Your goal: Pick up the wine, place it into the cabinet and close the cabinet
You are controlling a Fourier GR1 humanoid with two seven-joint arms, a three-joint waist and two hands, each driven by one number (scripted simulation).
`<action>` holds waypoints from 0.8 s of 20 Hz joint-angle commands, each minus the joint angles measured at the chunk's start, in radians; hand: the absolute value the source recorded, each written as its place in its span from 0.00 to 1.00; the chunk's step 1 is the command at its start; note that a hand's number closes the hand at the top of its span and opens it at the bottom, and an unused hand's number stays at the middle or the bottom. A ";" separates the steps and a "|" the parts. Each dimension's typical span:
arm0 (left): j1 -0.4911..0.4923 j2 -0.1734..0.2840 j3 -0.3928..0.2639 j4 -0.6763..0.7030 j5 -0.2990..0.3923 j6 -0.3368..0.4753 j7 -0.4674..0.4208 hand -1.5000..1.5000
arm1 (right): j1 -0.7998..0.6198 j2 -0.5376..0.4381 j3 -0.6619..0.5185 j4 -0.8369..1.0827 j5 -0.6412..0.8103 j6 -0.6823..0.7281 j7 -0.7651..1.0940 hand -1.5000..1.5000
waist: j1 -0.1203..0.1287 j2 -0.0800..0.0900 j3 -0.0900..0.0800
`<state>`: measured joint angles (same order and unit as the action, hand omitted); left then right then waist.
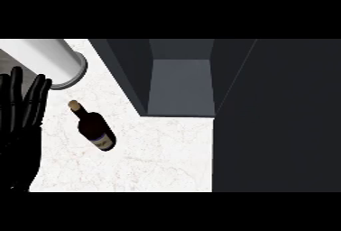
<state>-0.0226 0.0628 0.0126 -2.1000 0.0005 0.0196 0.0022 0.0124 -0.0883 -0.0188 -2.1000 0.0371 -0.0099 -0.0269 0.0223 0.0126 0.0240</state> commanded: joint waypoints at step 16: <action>0.170 0.269 -0.163 -0.170 0.762 -0.449 0.404 0.00 | 0.181 -0.031 0.183 -0.312 -0.139 0.122 0.301 0.00 | -0.021 -0.016 -0.025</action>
<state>0.0850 0.2740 -0.1836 -2.2001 0.6237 -0.3950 0.3403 0.1829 -0.0998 0.1573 -2.2972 -0.0710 0.1085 0.1653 -0.0066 -0.0019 0.0007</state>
